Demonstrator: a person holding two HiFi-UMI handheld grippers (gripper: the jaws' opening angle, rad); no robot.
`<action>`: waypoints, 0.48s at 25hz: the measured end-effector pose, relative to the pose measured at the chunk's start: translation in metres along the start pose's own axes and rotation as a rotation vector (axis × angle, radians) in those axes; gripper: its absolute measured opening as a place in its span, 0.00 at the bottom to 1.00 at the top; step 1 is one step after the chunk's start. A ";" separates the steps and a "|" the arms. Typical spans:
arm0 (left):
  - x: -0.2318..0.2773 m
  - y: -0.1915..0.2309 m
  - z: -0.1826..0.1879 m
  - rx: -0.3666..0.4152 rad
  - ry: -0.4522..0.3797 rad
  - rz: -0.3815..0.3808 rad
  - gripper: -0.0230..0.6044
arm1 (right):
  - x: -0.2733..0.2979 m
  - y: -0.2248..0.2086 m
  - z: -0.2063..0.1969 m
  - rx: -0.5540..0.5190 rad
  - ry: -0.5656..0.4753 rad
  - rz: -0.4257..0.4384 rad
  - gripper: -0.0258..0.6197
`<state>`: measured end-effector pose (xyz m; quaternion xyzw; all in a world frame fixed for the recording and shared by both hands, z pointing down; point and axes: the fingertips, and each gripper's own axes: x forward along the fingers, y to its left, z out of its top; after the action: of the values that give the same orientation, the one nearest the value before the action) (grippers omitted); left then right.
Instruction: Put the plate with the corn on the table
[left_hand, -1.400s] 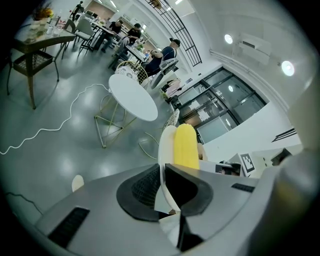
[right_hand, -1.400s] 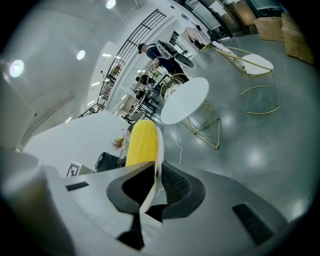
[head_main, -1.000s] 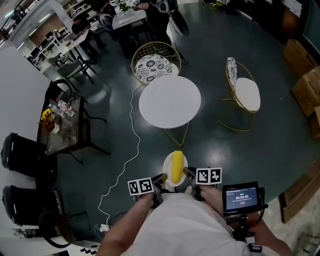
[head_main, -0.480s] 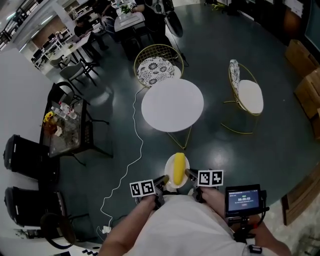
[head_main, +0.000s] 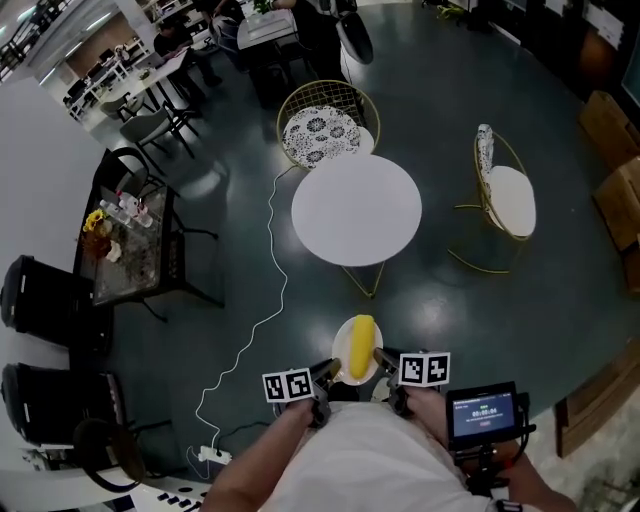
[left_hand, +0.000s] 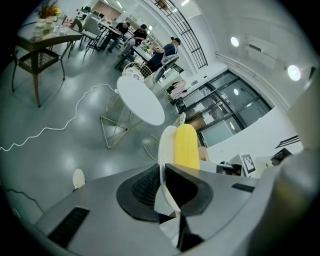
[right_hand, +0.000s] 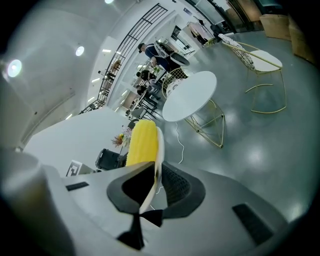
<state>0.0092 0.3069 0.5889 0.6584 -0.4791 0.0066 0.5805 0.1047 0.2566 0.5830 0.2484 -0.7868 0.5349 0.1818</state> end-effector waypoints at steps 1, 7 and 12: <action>-0.001 0.005 0.002 -0.002 0.004 -0.001 0.09 | 0.005 0.001 -0.001 0.000 0.002 -0.002 0.12; -0.010 0.028 0.025 -0.014 0.011 -0.016 0.09 | 0.035 0.013 0.006 0.005 0.002 0.002 0.12; -0.016 0.041 0.056 -0.007 0.002 -0.033 0.09 | 0.060 0.026 0.025 -0.012 0.003 -0.012 0.12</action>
<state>-0.0562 0.2790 0.5933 0.6643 -0.4676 -0.0040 0.5831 0.0400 0.2297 0.5874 0.2515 -0.7883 0.5292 0.1877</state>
